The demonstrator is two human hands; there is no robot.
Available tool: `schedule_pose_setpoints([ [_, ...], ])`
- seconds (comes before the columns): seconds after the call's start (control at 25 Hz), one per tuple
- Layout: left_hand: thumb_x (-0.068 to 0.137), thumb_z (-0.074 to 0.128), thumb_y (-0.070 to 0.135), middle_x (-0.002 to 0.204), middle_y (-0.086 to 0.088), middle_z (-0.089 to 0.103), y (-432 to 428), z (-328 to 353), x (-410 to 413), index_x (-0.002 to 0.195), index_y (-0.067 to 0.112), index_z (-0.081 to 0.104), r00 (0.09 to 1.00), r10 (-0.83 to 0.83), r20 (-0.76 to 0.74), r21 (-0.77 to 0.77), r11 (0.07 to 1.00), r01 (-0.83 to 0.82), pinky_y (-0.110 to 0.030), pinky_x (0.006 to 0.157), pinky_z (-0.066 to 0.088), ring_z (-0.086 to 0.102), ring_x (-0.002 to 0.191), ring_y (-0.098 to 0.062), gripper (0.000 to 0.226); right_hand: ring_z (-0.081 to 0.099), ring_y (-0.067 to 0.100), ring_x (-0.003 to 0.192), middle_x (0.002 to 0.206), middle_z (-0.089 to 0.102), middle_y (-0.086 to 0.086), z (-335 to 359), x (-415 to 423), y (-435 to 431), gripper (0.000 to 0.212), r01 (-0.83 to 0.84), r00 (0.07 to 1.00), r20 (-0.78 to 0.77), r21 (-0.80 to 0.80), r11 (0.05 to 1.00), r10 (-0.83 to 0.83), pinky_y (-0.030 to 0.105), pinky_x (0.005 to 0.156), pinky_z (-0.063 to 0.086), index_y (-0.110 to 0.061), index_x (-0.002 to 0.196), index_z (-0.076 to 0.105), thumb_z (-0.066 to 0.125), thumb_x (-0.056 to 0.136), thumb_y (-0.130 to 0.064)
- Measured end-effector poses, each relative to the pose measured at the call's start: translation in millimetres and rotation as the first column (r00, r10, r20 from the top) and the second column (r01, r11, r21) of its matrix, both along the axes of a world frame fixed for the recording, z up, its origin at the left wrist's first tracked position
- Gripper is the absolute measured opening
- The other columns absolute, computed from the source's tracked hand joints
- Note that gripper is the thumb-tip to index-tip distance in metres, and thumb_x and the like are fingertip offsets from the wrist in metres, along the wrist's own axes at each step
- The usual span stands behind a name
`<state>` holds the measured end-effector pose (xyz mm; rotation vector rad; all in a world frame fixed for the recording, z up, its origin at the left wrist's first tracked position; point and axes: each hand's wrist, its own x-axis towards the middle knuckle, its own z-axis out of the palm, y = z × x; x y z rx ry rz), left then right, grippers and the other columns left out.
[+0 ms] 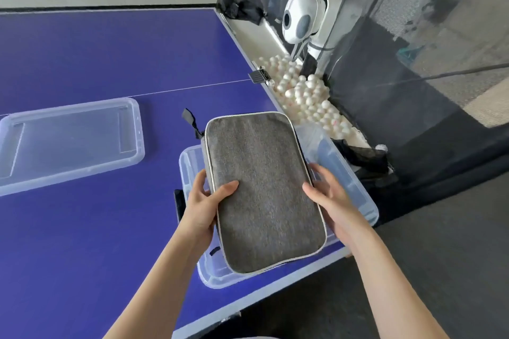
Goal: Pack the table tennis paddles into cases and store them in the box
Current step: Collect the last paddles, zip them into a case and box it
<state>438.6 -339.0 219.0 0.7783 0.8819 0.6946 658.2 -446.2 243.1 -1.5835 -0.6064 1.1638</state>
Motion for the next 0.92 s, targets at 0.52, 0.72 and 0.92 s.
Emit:
schedule_pose_setpoints([
  [0.52,0.078,0.074,0.013,0.113,-0.009,0.068,-31,3,70,0.124,0.018,0.045,0.869,0.494,0.042,-0.078,0.868,-0.490,-0.038,0.076,0.059,0.069,0.099,-0.024,0.055,0.064,0.017,0.109,0.119,0.067,-0.005,-27,7,15,0.060,0.264,0.874,-0.426,0.012,0.964,-0.234,0.040,0.085,0.054,-0.031,0.126,0.055,0.072,0.069,-0.022],
  [0.72,0.078,0.074,0.030,0.108,-0.001,0.064,-48,-5,66,0.114,0.031,0.049,0.858,0.514,-0.015,-0.137,0.849,-0.511,-0.041,0.086,0.056,0.066,0.096,-0.023,0.044,0.068,0.016,0.101,0.111,0.071,-0.002,-20,68,35,0.041,0.087,0.927,-0.368,0.025,0.996,-0.071,0.036,0.077,0.057,-0.028,0.114,0.061,0.068,0.074,-0.019],
  [0.92,0.070,0.071,0.042,0.100,-0.004,0.062,-48,-15,30,0.125,0.025,0.048,0.827,0.542,-0.151,-0.045,0.832,-0.553,-0.036,0.088,0.053,0.064,0.096,-0.020,0.062,0.071,0.014,0.090,0.105,0.073,0.000,-17,112,58,0.041,-0.112,0.952,-0.285,0.023,0.993,0.114,0.029,0.066,0.057,-0.025,0.112,0.063,0.066,0.073,-0.016],
])
